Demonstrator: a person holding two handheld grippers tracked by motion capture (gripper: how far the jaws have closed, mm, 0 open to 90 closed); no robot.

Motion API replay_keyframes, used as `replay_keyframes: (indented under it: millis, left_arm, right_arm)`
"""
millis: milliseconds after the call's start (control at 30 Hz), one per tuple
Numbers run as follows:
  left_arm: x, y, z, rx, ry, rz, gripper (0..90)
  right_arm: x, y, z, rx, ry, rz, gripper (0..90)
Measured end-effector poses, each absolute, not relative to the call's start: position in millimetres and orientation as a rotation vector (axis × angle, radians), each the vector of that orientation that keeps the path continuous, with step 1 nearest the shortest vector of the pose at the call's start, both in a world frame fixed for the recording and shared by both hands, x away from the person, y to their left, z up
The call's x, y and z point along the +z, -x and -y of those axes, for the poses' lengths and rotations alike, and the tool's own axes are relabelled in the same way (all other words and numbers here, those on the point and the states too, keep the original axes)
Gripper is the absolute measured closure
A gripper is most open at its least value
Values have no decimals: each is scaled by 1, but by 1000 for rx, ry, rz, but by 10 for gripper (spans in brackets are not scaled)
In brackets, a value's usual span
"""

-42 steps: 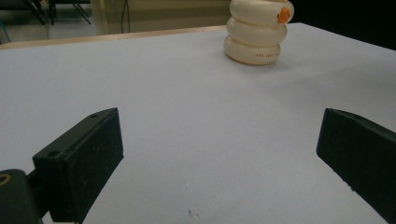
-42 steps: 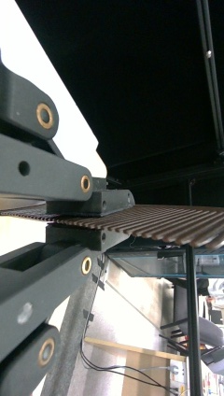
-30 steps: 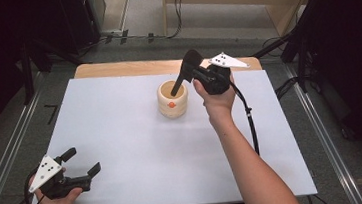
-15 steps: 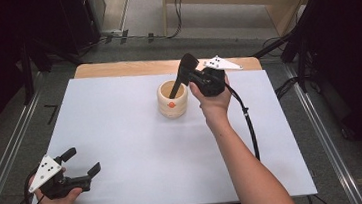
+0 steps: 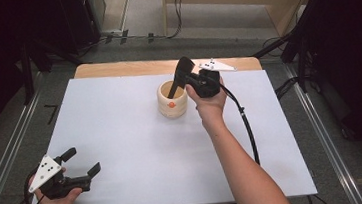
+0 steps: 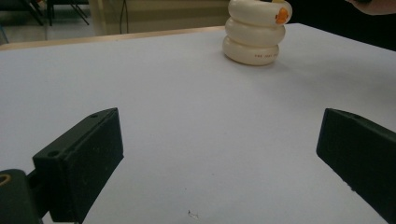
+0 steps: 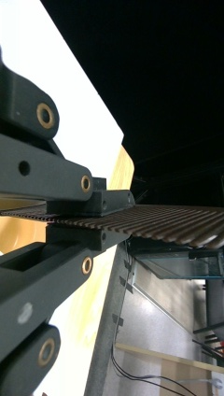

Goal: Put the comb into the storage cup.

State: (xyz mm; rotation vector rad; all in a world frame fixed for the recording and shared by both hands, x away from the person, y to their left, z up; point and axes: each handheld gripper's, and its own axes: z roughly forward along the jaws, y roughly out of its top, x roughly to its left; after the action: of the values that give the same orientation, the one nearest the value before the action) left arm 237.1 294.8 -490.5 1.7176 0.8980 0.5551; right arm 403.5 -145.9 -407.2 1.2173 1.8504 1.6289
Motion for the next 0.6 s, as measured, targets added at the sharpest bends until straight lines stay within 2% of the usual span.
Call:
replay_keyframes:
  millis: [600]
  left_arm:
    - [-490,-237,-295,554,-1718,-898,5]
  right_arm:
    - [-428,-412,147,1650,-1319,-1861,847]
